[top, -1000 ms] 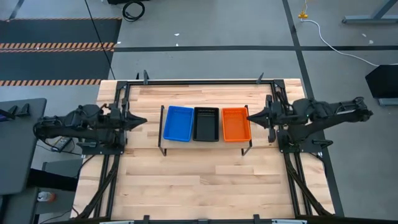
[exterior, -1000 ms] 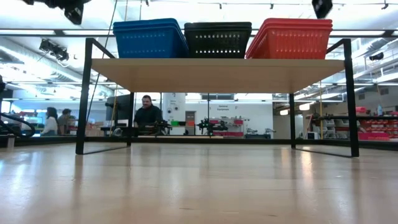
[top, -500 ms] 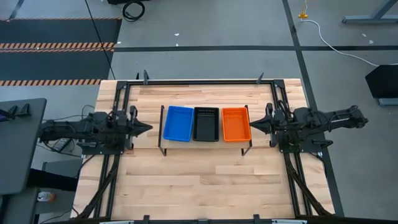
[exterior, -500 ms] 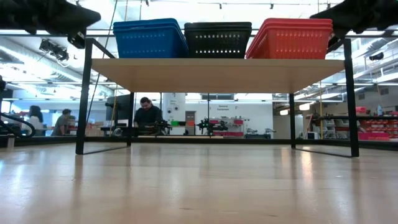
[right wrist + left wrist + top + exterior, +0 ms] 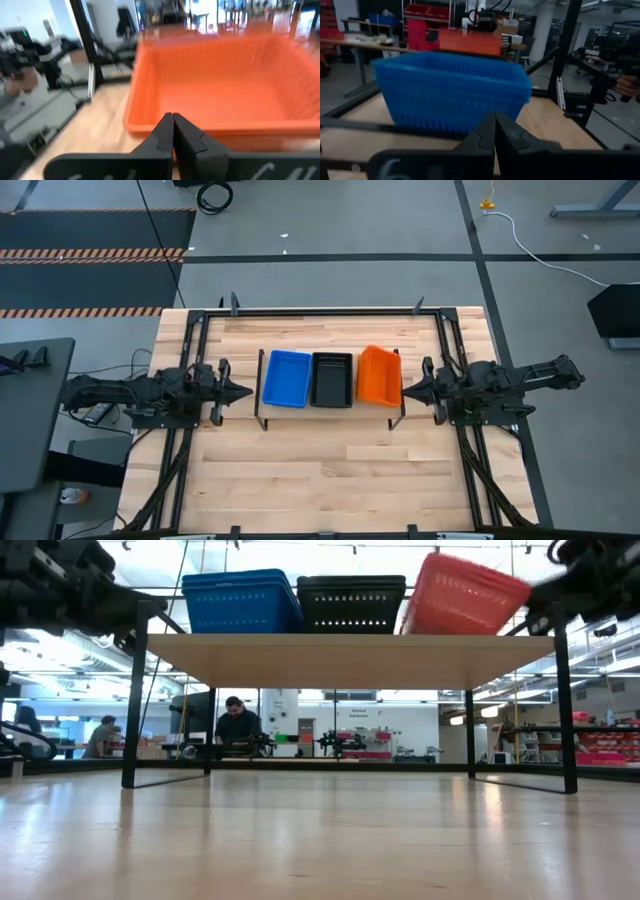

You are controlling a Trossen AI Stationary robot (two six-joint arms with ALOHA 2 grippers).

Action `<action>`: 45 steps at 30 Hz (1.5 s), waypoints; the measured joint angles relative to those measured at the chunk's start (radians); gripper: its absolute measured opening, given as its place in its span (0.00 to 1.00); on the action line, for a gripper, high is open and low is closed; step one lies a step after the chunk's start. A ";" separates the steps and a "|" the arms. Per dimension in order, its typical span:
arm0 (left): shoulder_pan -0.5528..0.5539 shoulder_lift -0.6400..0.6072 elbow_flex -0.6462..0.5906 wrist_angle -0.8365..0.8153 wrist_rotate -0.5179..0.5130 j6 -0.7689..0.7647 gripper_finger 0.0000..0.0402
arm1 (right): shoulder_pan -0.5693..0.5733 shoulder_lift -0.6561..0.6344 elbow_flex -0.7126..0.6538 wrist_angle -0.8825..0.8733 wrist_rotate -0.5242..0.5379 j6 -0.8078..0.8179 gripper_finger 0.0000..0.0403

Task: Stack baskets on shelf by color
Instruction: Return to Home Position

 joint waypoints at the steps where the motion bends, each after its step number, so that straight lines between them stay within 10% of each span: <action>1: 0.001 -0.001 -0.008 0.001 0.000 -0.003 0.01 | 0.000 -0.007 -0.013 -0.013 -0.001 0.000 0.02; 45: 0.008 0.000 -0.050 0.080 0.005 -0.004 0.04 | 0.000 -0.121 -0.123 0.024 -0.056 0.002 0.03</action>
